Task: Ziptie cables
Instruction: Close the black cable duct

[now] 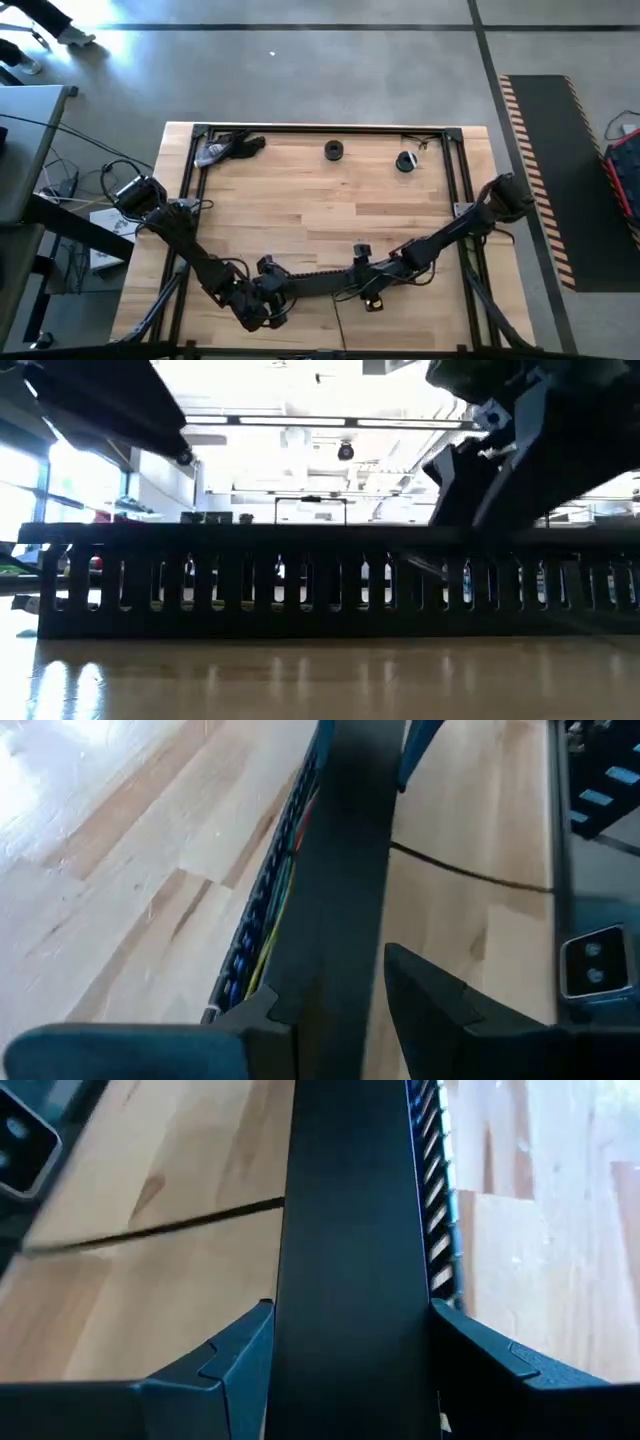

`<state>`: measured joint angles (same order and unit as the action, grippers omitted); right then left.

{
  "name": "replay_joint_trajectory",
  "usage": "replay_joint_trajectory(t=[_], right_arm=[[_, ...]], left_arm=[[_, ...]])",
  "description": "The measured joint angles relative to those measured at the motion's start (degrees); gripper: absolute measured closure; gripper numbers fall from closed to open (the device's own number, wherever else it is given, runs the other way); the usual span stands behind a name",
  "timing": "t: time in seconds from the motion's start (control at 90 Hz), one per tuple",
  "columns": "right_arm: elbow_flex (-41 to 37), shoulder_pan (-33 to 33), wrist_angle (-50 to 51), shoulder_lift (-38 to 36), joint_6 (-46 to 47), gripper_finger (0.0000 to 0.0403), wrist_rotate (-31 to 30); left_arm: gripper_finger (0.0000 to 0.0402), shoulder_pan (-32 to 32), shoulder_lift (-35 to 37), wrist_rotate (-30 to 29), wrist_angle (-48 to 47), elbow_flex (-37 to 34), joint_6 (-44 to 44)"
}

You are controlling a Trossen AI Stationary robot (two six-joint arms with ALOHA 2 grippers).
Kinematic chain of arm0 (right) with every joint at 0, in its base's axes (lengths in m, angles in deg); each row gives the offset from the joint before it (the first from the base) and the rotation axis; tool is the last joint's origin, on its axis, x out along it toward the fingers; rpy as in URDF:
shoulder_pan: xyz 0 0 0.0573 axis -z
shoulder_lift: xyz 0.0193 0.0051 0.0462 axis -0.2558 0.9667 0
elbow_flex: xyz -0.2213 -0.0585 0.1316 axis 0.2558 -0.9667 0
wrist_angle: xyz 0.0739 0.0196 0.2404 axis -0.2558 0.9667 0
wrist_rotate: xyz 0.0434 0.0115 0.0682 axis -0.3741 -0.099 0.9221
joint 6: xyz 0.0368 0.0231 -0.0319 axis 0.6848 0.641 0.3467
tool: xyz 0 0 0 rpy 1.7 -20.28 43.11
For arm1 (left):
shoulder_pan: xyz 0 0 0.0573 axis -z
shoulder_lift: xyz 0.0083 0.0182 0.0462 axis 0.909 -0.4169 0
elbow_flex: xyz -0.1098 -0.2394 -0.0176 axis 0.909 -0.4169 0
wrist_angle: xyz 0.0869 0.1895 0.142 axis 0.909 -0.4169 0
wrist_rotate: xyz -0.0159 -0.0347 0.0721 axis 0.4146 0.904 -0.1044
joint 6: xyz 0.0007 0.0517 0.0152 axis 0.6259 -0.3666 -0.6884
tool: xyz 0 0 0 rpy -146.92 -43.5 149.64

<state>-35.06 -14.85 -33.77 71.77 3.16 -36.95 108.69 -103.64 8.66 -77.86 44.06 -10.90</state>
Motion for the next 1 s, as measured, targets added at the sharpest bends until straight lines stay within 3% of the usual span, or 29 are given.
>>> replay_joint_trajectory(t=[0.589,1.0], right_arm=[[5.1,-1.6,5.6,0.0,-3.5,0.0199,-7.9],[2.7,-1.1,5.6,0.0,0.1,0.0199,-9.9]], left_arm=[[0.0312,0.3,1.1,-2.0,0.7,0.0,-0.3],[0.0312,0.3,1.1,-3.0,0.4,0.0,-0.4]])
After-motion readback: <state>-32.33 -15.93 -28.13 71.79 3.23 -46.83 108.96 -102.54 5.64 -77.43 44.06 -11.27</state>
